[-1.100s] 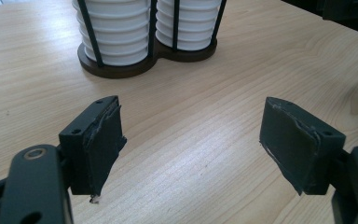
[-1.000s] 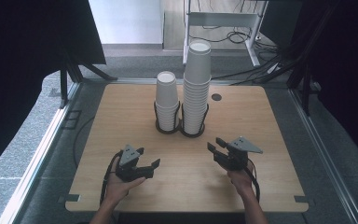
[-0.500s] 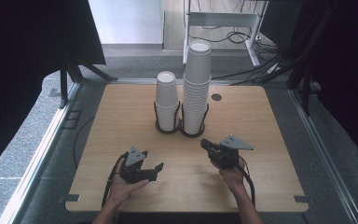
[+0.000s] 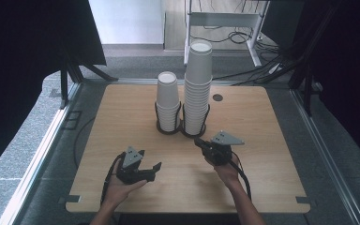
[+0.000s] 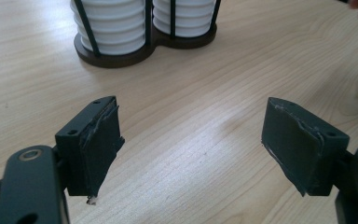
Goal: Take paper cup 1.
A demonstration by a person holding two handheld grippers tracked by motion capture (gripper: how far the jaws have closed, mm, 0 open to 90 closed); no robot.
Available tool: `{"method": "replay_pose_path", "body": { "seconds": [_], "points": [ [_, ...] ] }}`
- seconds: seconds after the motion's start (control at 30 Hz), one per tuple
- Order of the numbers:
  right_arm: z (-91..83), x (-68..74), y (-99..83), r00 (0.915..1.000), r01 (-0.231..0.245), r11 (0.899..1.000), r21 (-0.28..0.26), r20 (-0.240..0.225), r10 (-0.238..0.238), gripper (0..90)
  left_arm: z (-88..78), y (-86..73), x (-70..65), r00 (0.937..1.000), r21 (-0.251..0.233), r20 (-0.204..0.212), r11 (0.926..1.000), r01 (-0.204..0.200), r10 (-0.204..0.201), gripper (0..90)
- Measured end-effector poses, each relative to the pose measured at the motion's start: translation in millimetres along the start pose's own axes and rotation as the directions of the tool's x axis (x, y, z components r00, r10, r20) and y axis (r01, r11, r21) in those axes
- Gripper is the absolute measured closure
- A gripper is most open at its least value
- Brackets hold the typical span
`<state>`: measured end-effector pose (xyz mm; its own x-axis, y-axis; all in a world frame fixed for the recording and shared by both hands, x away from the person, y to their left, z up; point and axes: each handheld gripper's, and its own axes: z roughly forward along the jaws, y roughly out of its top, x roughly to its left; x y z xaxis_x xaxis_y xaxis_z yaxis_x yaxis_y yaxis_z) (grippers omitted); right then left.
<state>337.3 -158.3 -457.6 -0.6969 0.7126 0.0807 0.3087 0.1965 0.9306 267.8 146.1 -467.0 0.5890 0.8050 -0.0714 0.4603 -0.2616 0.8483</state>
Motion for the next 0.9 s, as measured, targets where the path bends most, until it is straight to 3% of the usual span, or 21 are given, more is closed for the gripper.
{"method": "replay_pose_path", "body": {
  "seconds": [0.1,0.2,0.5,0.73,0.9],
  "points": [
    [8.4,0.7,7.7,0.9997,0.025,1.000,0.012,0.004,-0.025,89.8,-3.4,1.2,1.4,0.9999,-0.014,-0.005,0.9998,0.011,-0.011,19.1],
    [16.4,1.4,15.3,0.9997,0.018,1.000,0.003,-0.017,-0.018,89.8,-5.7,1.8,2.7,0.9998,-0.013,-0.003,0.9997,0.018,-0.018,19.4],
    [54.3,8.6,34.5,0.9977,0.058,0.998,0.025,-0.037,-0.057,89.8,-6.2,0.0,9.3,0.9984,-0.013,0.007,0.9983,0.057,-0.057,20.1],
    [72.7,13.5,43.9,0.9975,0.055,0.998,0.013,-0.046,-0.054,89.9,-5.2,-1.0,7.4,0.9987,0.002,0.034,0.9992,0.040,-0.040,19.8],
    [88.1,17.3,50.5,0.9965,0.042,0.999,0.006,-0.072,-0.042,89.8,-3.5,-2.3,11.0,0.9972,0.019,0.035,0.9976,0.066,-0.067,18.7]
  ]
}}
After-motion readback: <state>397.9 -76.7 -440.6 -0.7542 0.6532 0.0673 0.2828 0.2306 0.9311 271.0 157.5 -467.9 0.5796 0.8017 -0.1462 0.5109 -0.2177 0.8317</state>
